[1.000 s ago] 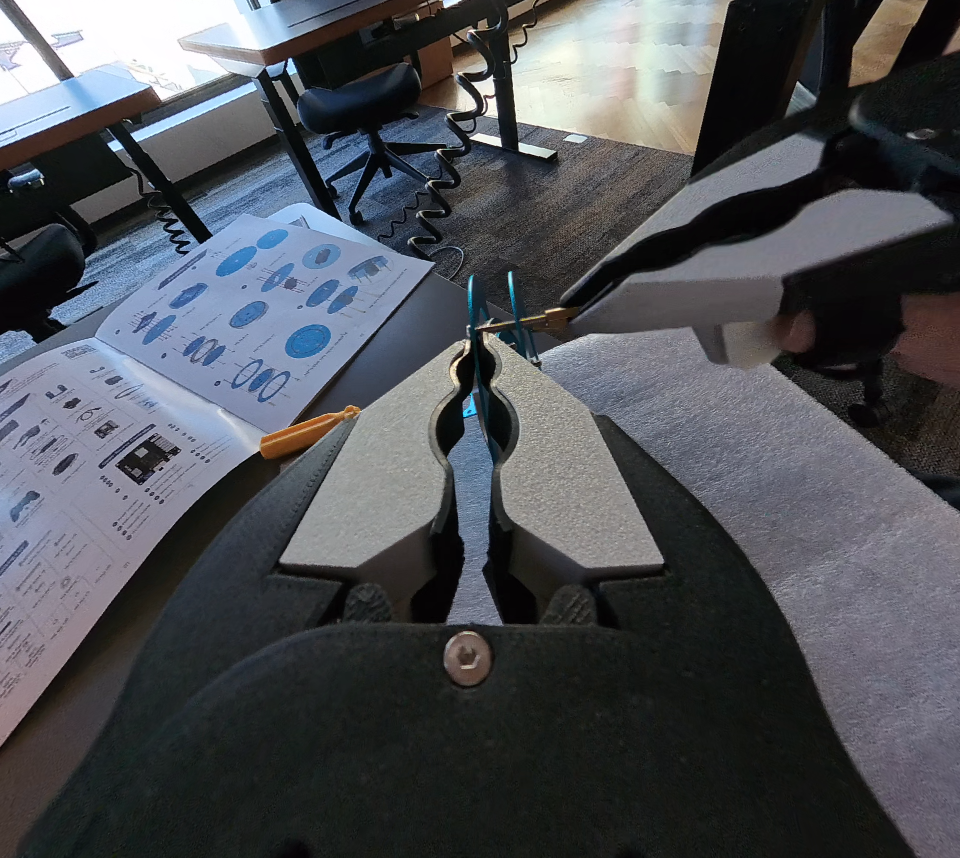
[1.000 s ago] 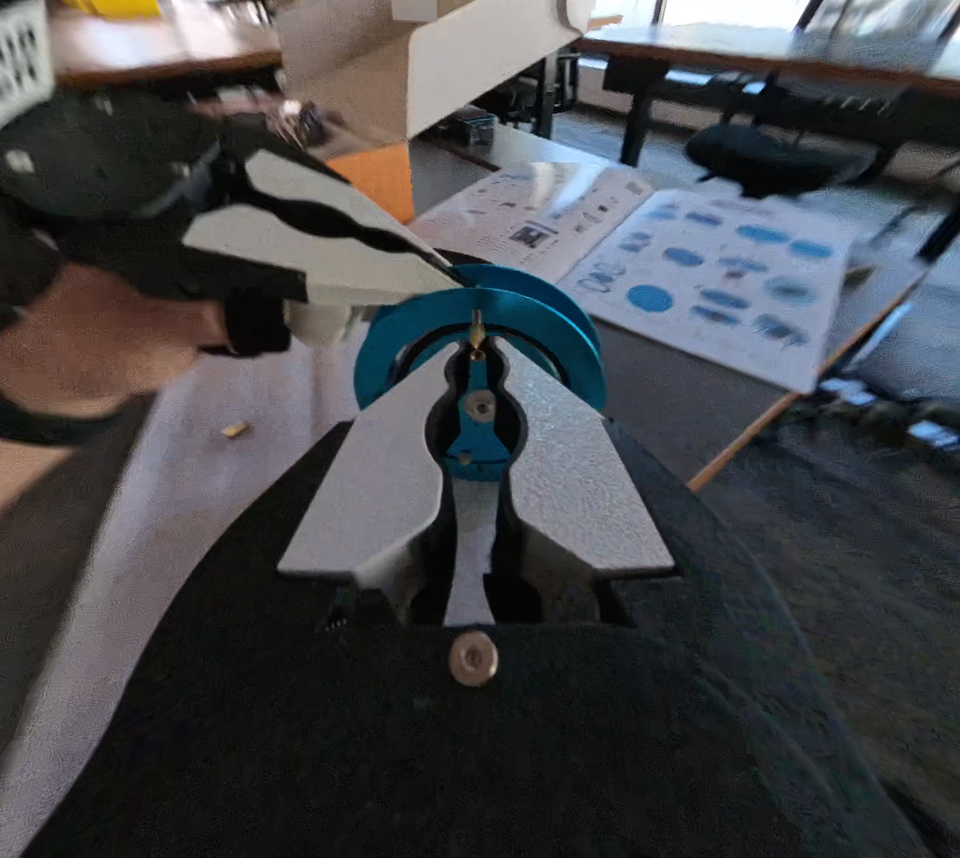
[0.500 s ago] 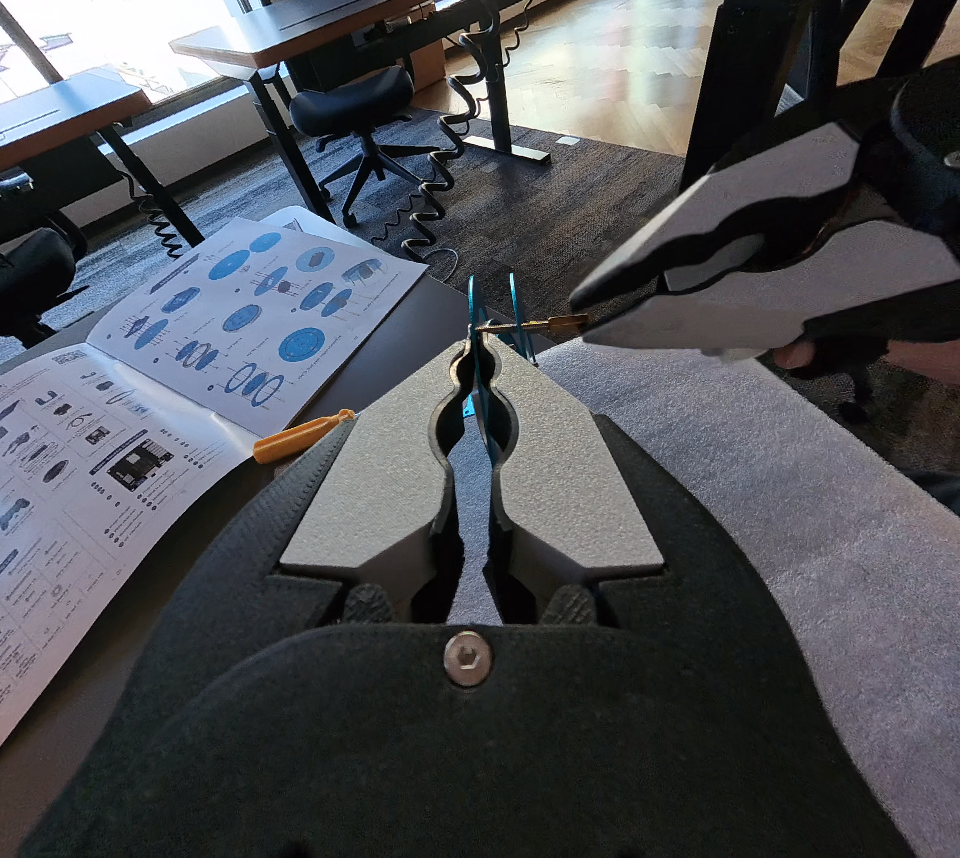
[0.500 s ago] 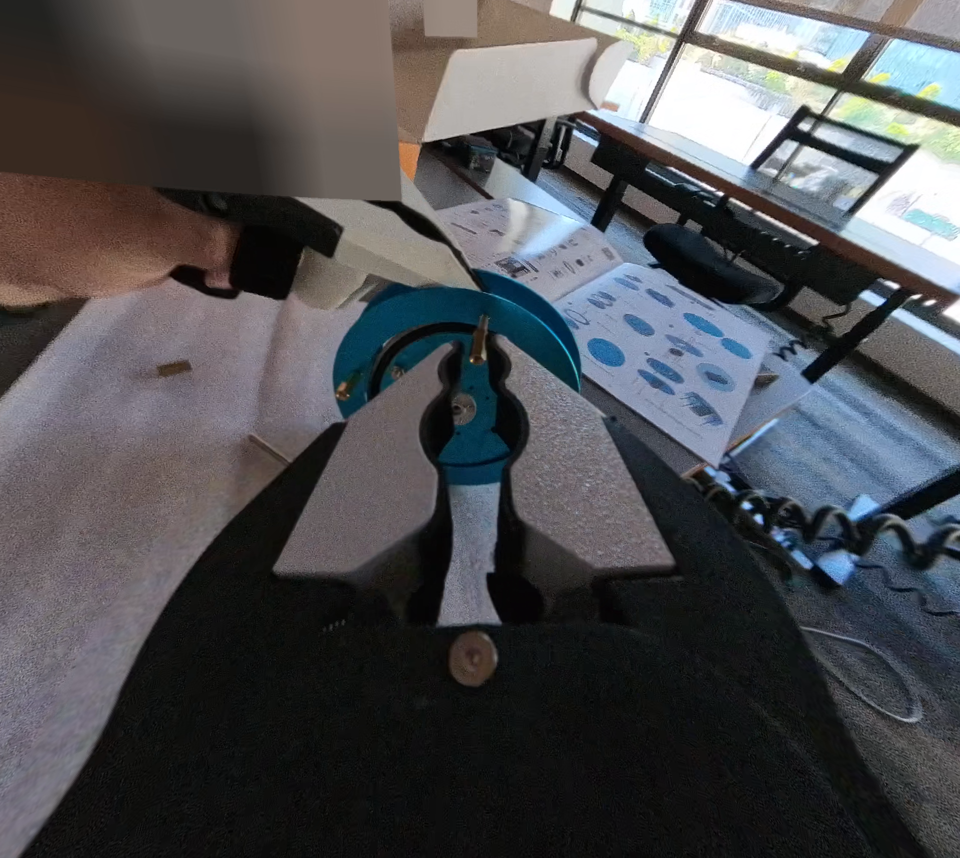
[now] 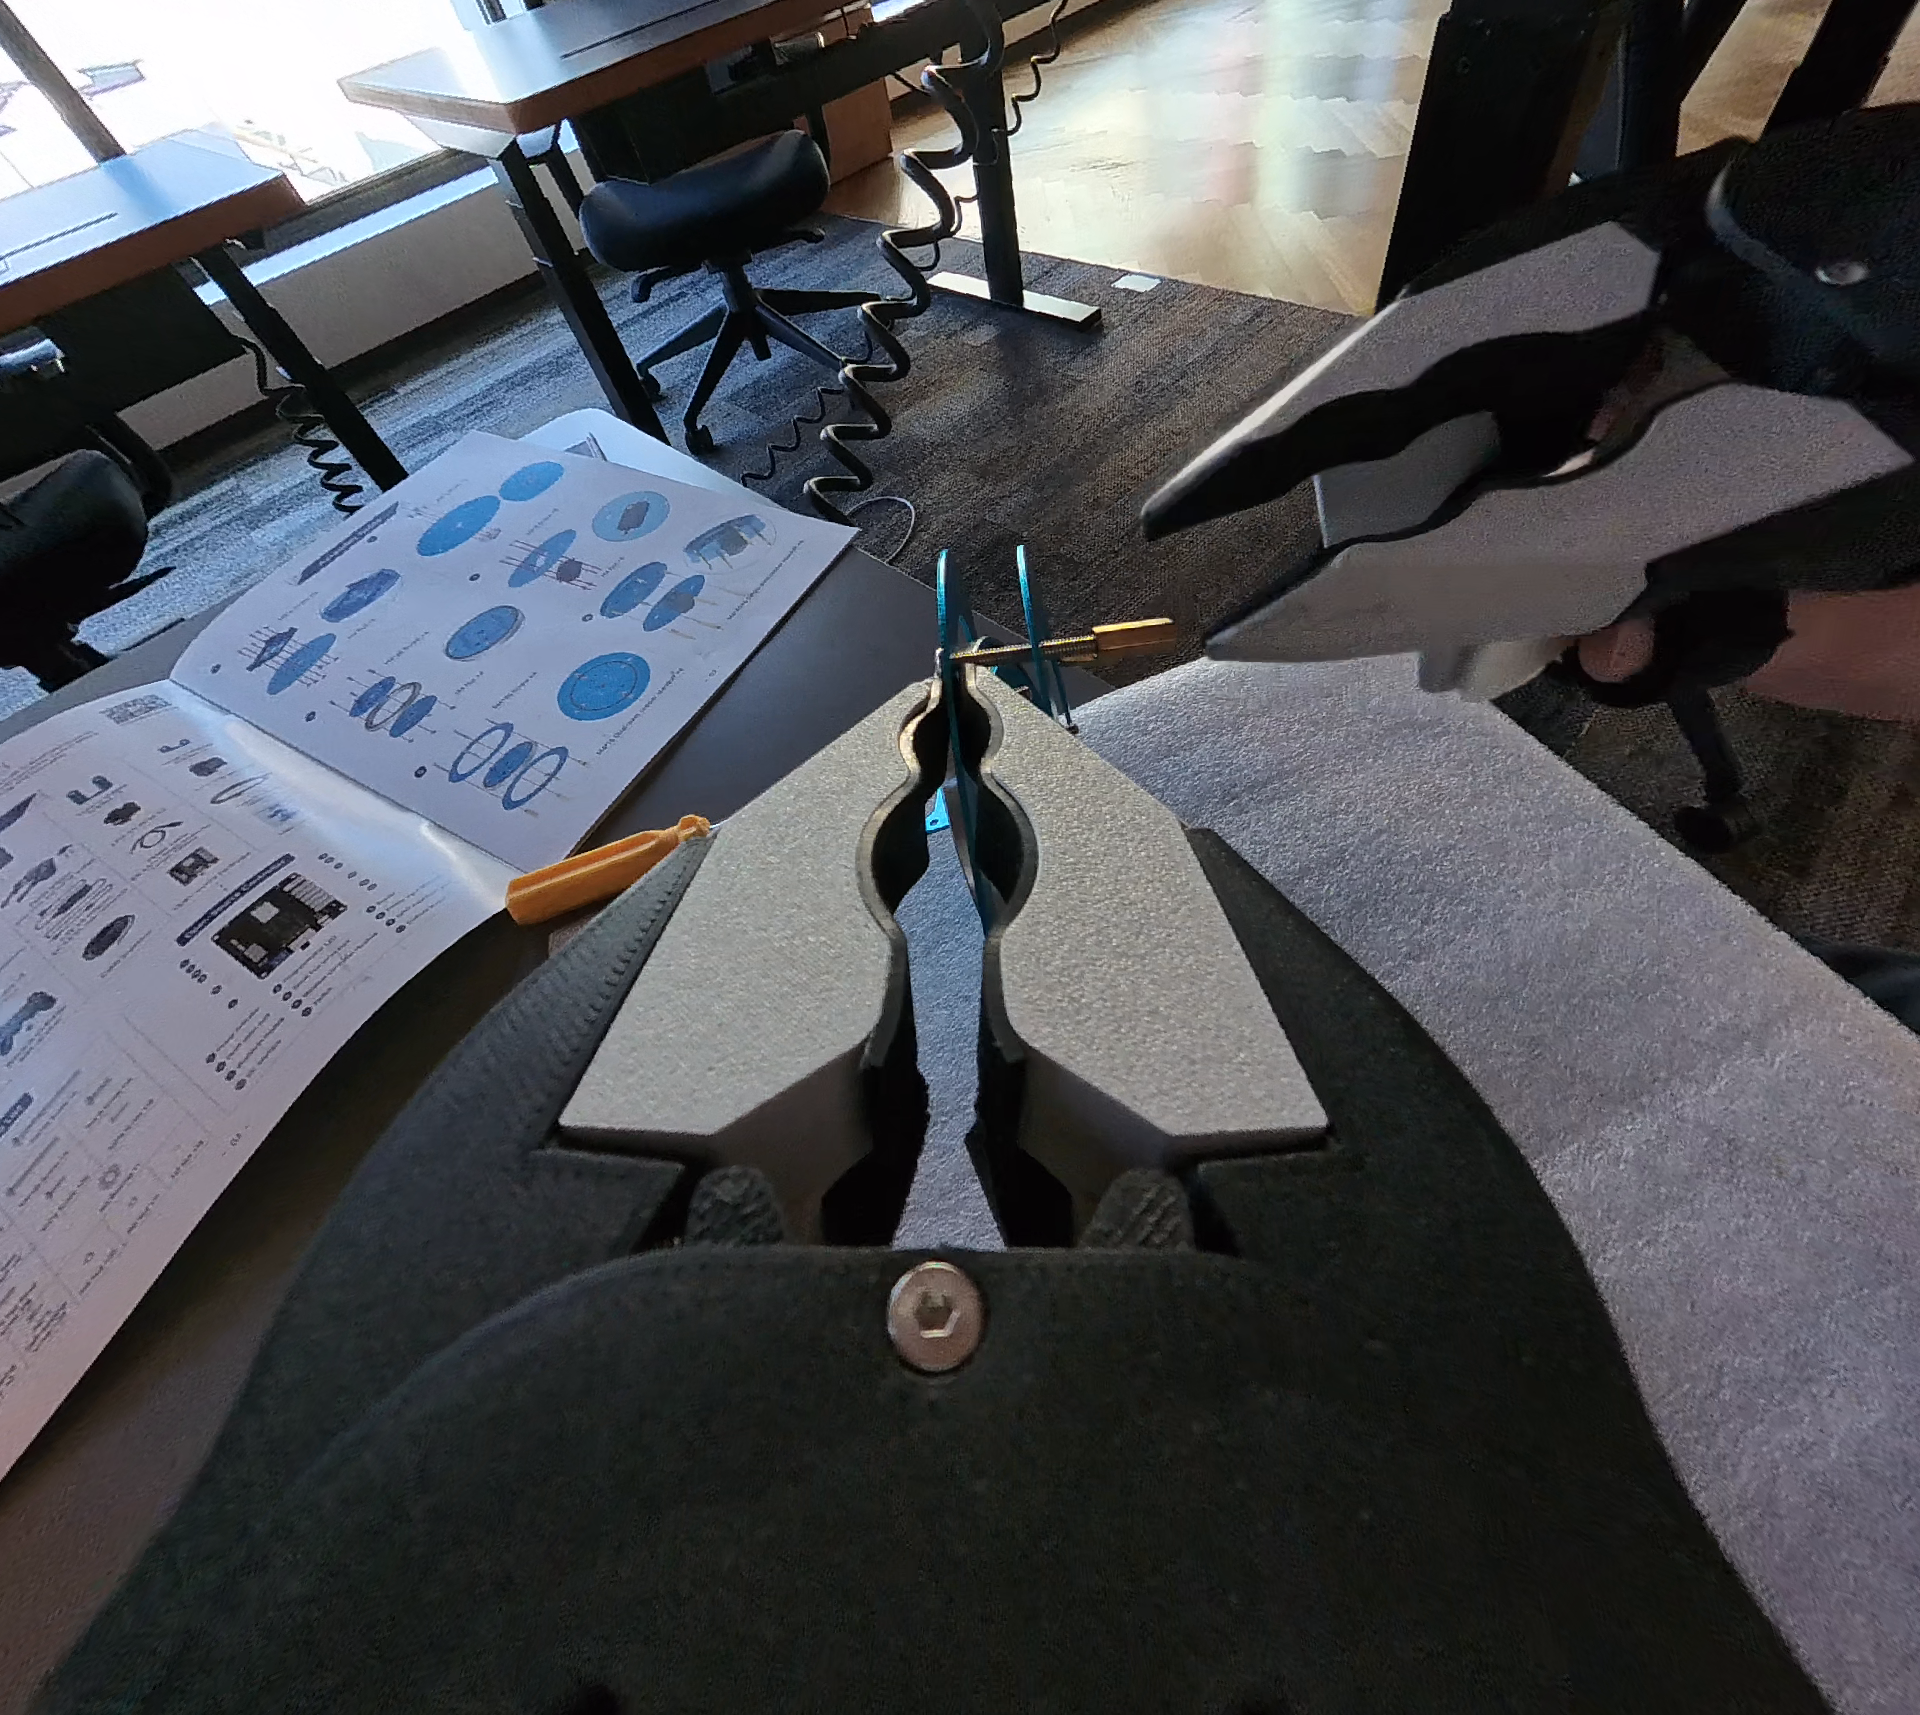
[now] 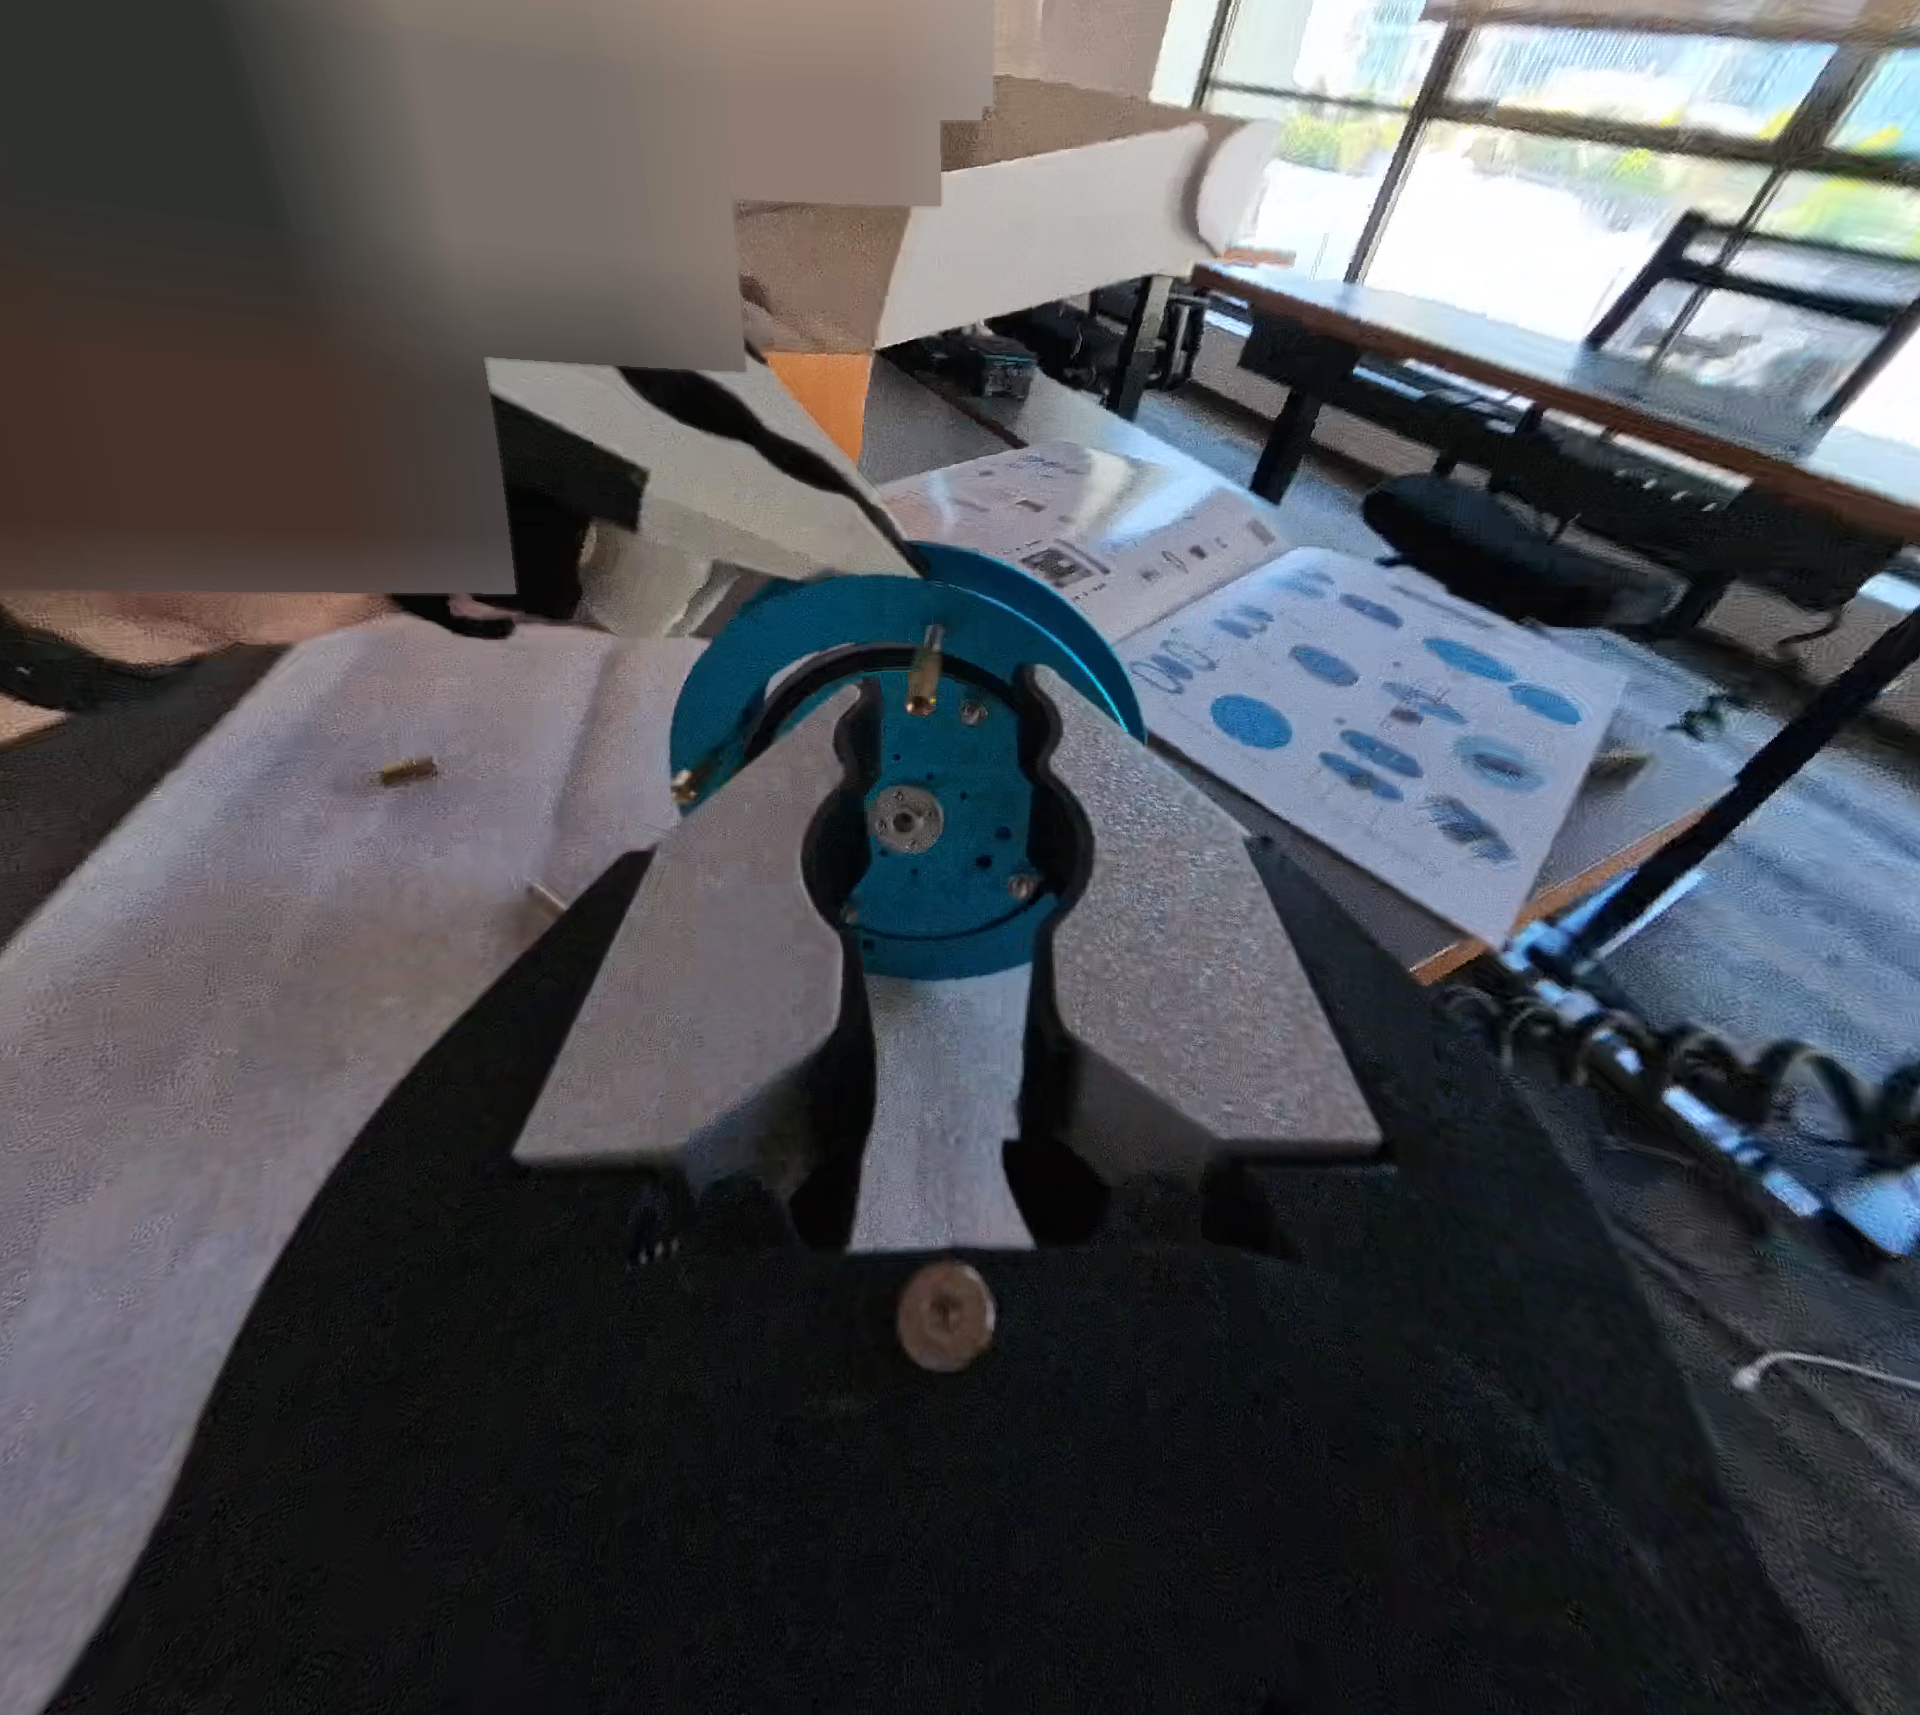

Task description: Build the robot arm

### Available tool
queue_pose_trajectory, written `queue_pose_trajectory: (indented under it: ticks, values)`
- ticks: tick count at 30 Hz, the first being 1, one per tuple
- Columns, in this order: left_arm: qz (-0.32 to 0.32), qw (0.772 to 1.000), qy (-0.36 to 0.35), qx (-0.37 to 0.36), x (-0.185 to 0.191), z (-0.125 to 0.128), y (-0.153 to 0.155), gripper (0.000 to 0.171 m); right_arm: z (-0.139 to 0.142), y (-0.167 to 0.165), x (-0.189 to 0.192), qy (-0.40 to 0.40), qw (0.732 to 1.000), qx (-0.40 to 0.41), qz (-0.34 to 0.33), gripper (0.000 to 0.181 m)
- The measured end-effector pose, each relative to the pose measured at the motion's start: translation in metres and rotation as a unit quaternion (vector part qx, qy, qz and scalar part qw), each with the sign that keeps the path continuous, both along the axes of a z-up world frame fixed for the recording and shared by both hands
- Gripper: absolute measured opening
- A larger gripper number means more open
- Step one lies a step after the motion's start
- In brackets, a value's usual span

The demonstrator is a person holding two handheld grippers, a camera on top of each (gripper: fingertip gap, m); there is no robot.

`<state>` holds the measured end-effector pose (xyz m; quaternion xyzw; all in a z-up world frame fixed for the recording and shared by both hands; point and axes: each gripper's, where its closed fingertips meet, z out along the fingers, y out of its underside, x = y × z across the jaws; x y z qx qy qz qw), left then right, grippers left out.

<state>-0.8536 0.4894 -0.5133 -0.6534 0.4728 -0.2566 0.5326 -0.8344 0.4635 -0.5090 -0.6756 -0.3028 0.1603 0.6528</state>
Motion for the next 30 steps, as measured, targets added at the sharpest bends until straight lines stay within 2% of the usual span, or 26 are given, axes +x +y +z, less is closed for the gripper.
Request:
queue_pose_trajectory:
  ticks: [3,6,9,10,11,12,14,17,20,22,25,30]
  values:
    - [-0.001,1.0,0.001,0.001,0.0,0.0,0.0,0.0,0.009,-0.004,-0.009,-0.036,0.998,0.046,0.001,0.022]
    - [-0.001,1.0,0.001,0.002,0.0,0.0,0.0,0.0,0.0,0.012,0.0,-0.074,0.996,0.024,-0.039,0.023]
    - [0.003,1.0,0.005,0.006,0.0,-0.001,0.001,0.0,0.001,0.017,0.007,-0.013,0.998,-0.042,-0.044,0.026]
    - [0.002,1.0,0.005,0.006,0.0,0.0,0.0,0.0,0.003,0.016,0.007,0.014,0.997,-0.059,-0.042,0.024]
    - [0.0,1.0,0.004,0.006,0.0,0.0,0.0,0.0,0.01,0.015,0.007,0.049,0.996,-0.06,-0.036,0.012]
    - [-0.002,1.0,0.003,0.004,0.0,0.0,-0.001,0.0,0.019,0.012,0.007,0.079,0.995,-0.054,-0.026,0.012]
    - [0.0,1.0,0.002,0.003,0.0,0.0,0.0,0.0,0.022,0.013,0.01,0.066,0.996,-0.059,-0.027,0.023]
    - [-0.001,1.0,0.002,0.003,0.0,0.0,0.0,0.0,0.007,0.018,0.008,-0.032,0.995,-0.095,-0.015,0.051]
    - [-0.003,1.0,0.005,0.008,0.0,0.0,-0.001,0.0,0.002,0.02,0.0,-0.037,0.985,-0.168,0.022,0.052]
    - [-0.005,1.0,0.006,0.012,0.001,0.0,-0.002,0.0,0.001,0.024,0.004,-0.044,0.973,-0.226,0.027,0.049]
    - [-0.007,1.0,0.01,0.017,0.001,0.0,-0.003,0.0,-0.001,0.026,0.009,-0.063,0.951,-0.297,0.058,0.056]
    - [-0.006,1.0,0.015,0.023,0.002,0.0,-0.004,0.0,-0.007,0.016,0.004,-0.079,0.898,-0.416,0.121,0.053]
